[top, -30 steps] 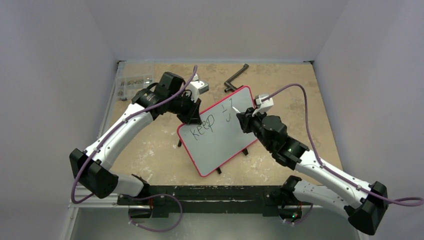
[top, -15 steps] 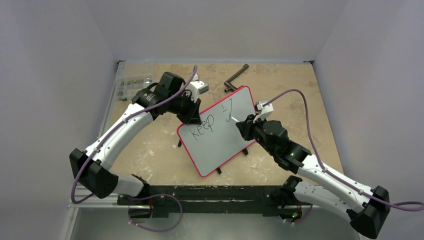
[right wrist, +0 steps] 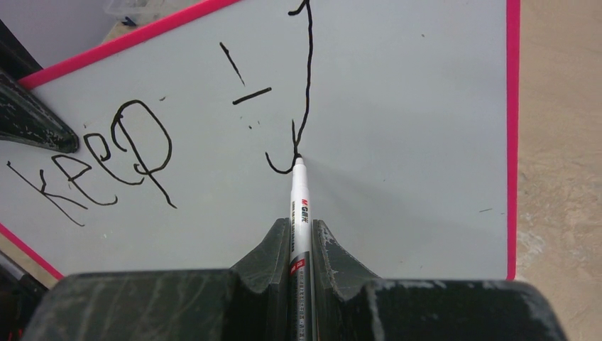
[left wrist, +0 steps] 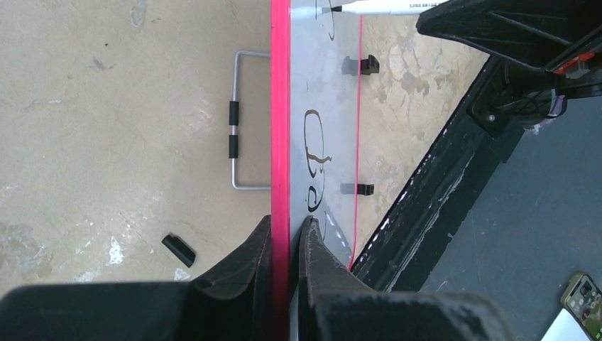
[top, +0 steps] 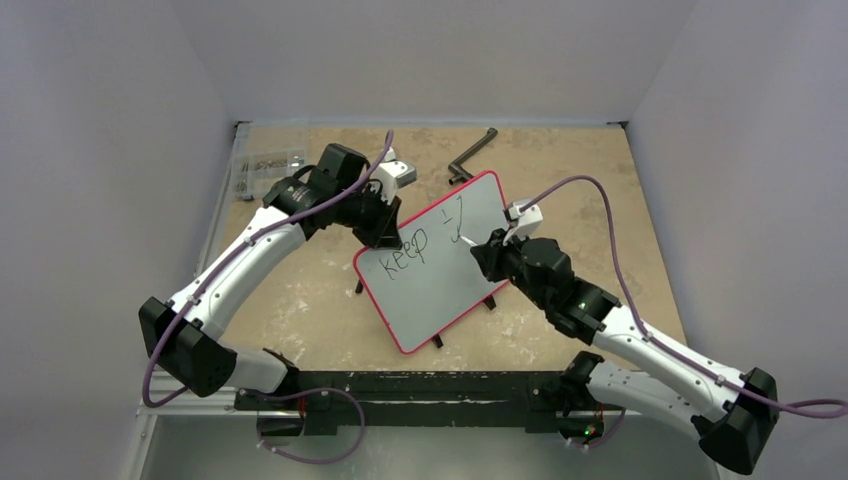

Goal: Write a sentence on the whiteboard

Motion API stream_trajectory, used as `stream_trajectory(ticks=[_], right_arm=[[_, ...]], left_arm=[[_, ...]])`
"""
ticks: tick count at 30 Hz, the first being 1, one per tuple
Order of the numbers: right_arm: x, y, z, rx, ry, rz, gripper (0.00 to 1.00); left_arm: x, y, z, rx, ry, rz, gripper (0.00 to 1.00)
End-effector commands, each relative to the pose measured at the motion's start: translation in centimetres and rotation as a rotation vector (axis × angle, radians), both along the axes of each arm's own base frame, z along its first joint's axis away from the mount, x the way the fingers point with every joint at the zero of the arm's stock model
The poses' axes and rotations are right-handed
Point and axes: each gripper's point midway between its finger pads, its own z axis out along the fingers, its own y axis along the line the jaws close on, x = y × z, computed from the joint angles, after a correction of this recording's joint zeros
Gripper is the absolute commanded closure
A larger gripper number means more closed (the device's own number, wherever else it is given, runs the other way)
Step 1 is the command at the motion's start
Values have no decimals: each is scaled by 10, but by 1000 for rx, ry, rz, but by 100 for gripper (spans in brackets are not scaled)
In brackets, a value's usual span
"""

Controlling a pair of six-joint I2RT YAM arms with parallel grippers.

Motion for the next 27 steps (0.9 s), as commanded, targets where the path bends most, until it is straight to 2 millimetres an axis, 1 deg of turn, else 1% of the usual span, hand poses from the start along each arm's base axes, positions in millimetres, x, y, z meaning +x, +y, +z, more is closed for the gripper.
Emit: stream_trajectory(ticks=[1,6,13,19,23,27], right_arm=[[18,-4,32,-13,-79,-60,100],[26,-4,44,-31,-120,-77,100],[37,-3,56,-41,-151,-97,100],[47,-10,66,-54,-176,-134,100],[48,-15,64,-63,-174,-138,100],[41,-16,53,-61,-150,-119,100]], left_arm=[[20,47,-32,281,-111,50,100],[20,47,-32,281,-111,48,100],[20,47,-32,281,-111,48,100],[20,48,-31,281,-114,49,100],[20,48,-31,283,-115,50,100],[20,48,-31,284,-116,51,100]])
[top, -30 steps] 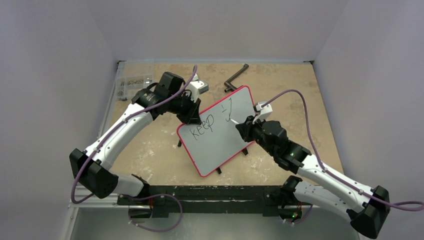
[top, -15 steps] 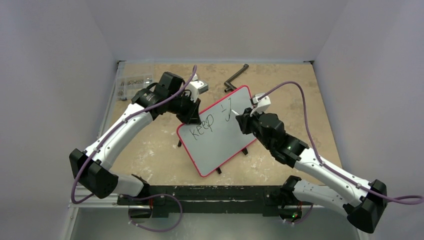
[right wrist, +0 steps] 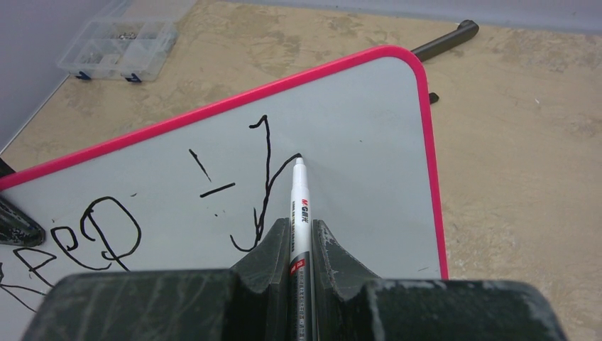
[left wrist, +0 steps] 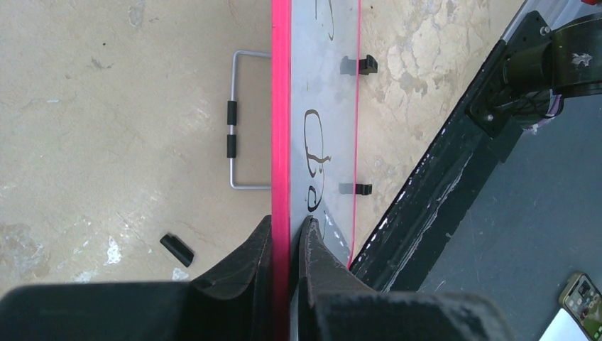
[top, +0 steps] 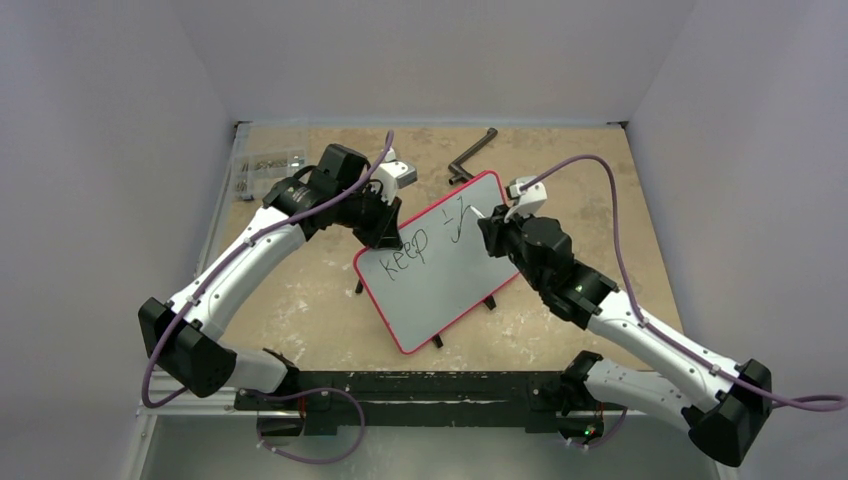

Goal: Write a sentence on the whiteboard

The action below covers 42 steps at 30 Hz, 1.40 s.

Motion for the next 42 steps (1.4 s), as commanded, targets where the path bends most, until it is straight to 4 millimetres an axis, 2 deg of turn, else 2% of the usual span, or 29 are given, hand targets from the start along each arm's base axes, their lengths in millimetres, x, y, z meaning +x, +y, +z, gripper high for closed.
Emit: stream_trajectory(ticks=[1,9,13,18,26,30,35,42], right_arm=[[-3,-3,7,24,-21,3,100],[-23,-3,-27,58,68,50,100],[-28,-5,-32,61,82,55,100],[-28,-7,-19,69,63,50,100],[-23,-17,25,99,-34,5,100],[-15,-21,37,97,-71,-29,100],[-5,-20,39,87,-86,-53,100],[2,-16,27,83,-71,-52,100]], left_arm=[[21,48,-31,283,-118,45,100],[20,48,-31,283,-119,45,100],[20,48,-31,282,-120,44,100],[20,48,-31,283,-119,44,100],[20,47,-31,281,-119,46,100],[21,48,-30,281,-122,48,100],[21,48,-31,284,-122,51,100],[21,49,-32,289,-121,51,100]])
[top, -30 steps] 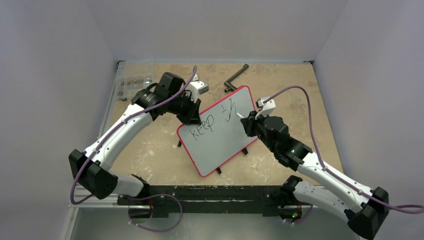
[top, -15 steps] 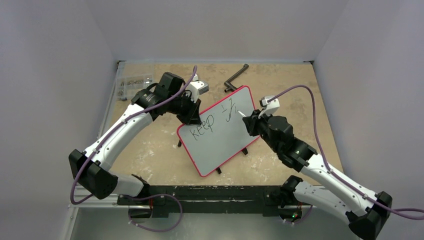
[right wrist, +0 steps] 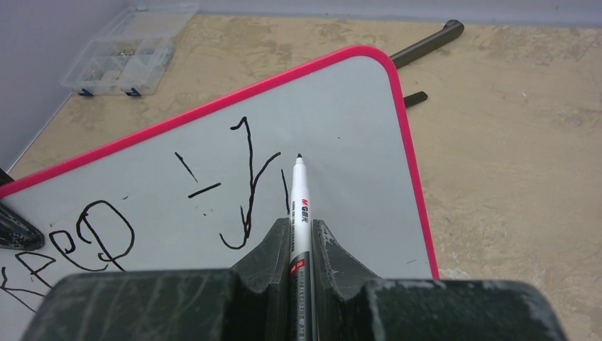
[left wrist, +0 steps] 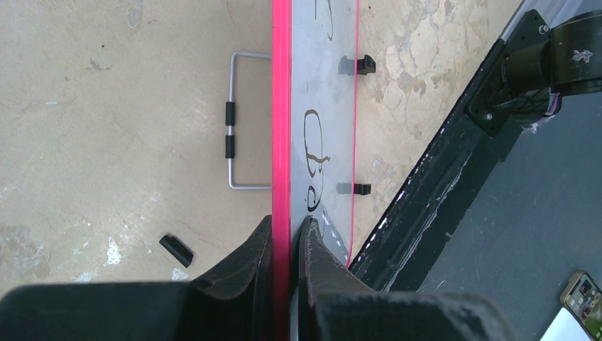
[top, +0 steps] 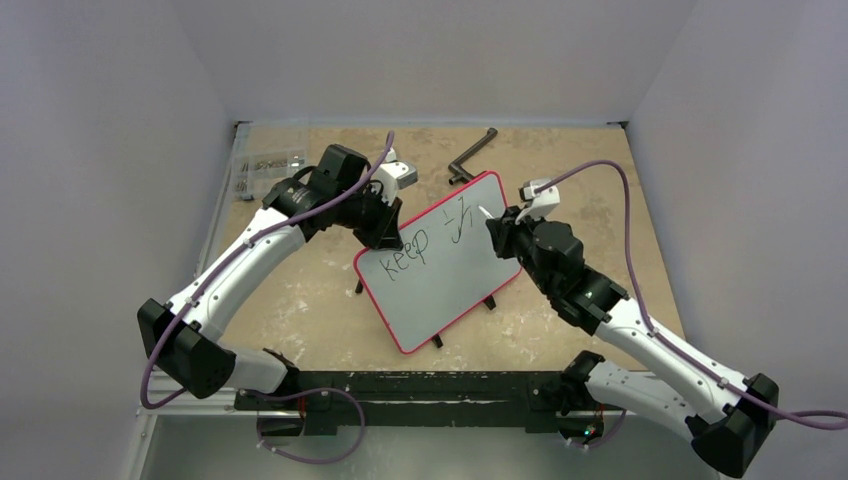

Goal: Write a sentence on the whiteboard

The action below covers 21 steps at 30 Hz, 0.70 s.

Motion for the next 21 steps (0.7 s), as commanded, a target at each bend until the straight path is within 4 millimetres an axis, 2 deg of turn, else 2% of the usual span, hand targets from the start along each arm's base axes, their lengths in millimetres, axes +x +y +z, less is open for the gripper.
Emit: stream_trajectory(ticks=[1,13,21], right_arm=[[9,-2,19,35,-60,-26,100],[10,-7,-8,9,-21,-31,100],[15,-18,-13,-12,-20,-76,100]], left_arm=[[23,50,-34,289,-115,57,100],[23,49,-35,290,-111,55,100],[23,49,-35,289,-109,54,100]])
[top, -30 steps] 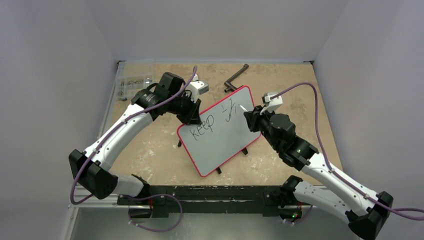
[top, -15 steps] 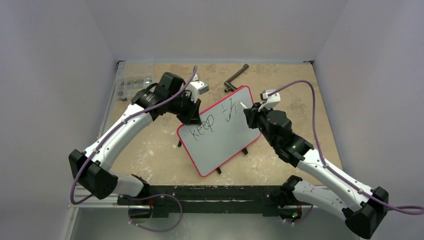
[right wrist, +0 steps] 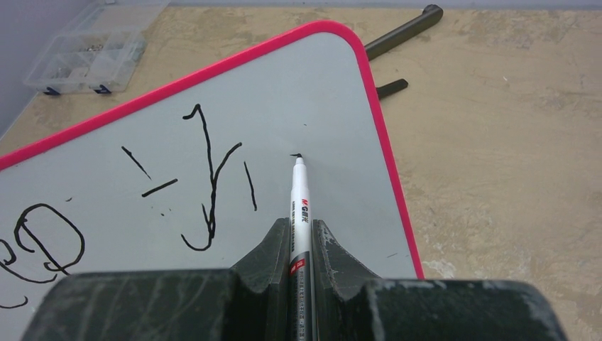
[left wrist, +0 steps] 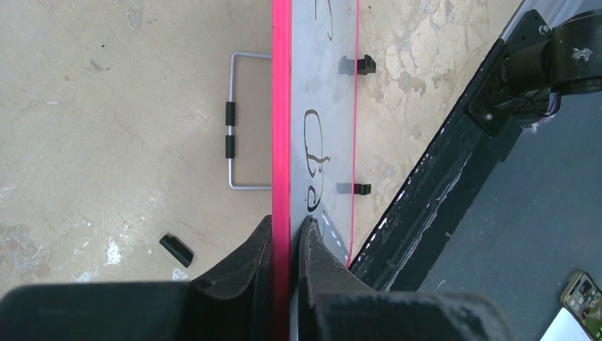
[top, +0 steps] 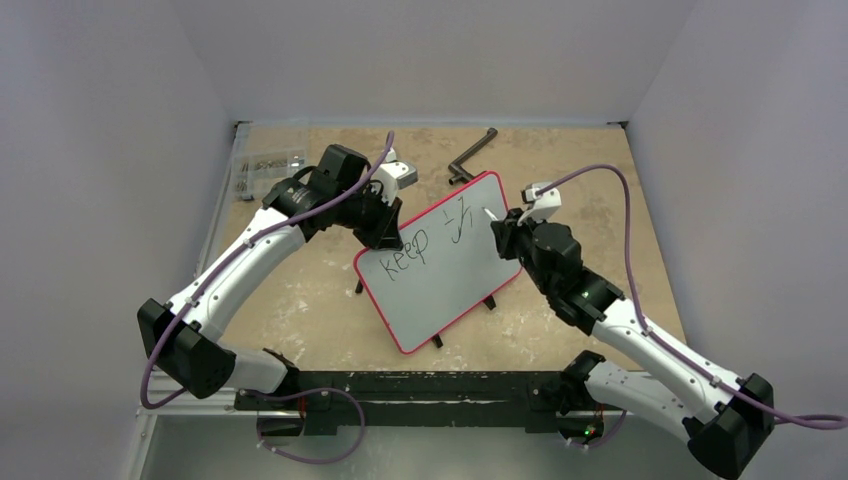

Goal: Write a sentence on the whiteboard

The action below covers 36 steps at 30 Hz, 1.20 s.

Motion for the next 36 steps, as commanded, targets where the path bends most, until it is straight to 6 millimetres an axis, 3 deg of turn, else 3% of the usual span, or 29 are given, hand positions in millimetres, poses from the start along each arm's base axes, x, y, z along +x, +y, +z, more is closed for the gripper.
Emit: stream_trajectory(ticks=[1,8,13,21,36], right_arm=[[7,-7,9,3,-41,-38,100],[16,-9,13,2,-37,-50,100],[22,-2,30,30,-72,-30,100],[21,12,38,62,-86,33,100],[0,14,-3,75,14,91,100]], left_arm=[[23,49,-36,290,-108,54,100],[23,48,-36,289,-106,54,100],[23,48,-36,289,-106,52,100],[23,48,-37,292,-106,52,100],[24,49,-36,293,-109,56,100]])
